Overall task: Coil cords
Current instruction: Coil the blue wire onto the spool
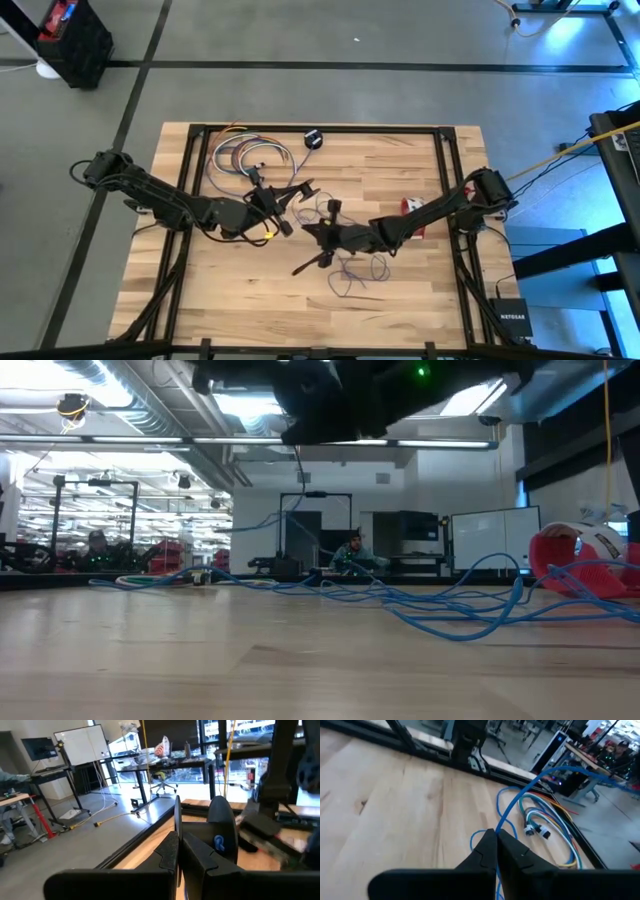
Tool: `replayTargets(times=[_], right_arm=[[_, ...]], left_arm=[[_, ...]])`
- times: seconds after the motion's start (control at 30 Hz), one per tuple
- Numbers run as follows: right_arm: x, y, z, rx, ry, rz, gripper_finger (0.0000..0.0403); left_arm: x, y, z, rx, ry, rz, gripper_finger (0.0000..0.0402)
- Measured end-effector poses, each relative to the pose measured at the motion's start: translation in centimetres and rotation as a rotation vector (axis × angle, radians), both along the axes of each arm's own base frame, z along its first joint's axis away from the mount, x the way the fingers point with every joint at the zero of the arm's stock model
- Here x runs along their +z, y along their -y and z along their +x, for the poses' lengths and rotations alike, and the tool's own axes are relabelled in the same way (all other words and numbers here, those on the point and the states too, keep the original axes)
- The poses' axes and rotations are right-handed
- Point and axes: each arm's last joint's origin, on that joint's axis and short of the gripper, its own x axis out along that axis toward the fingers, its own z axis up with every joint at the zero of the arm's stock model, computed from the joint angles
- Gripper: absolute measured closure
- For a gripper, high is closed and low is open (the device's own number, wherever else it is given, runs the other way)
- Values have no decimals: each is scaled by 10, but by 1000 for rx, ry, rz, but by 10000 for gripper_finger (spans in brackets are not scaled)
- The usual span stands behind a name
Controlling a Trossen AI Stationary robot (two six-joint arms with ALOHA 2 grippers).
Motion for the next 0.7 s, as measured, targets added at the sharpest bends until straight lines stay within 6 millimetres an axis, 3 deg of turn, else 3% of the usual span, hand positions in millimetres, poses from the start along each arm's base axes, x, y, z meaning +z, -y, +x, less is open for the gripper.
replayTargets(times=[0.23,0.5,0.7], right_arm=[[21,0,-4,-4,-119,-35,399],[55,1,-23,1,-99,-34,399],[66,3,-29,-1,-78,-28,399]], left_arm=[[-2,0,0,0,-25,8,394],[-3,0,0,-1,-42,22,394],[-5,0,0,-1,-65,36,394]])
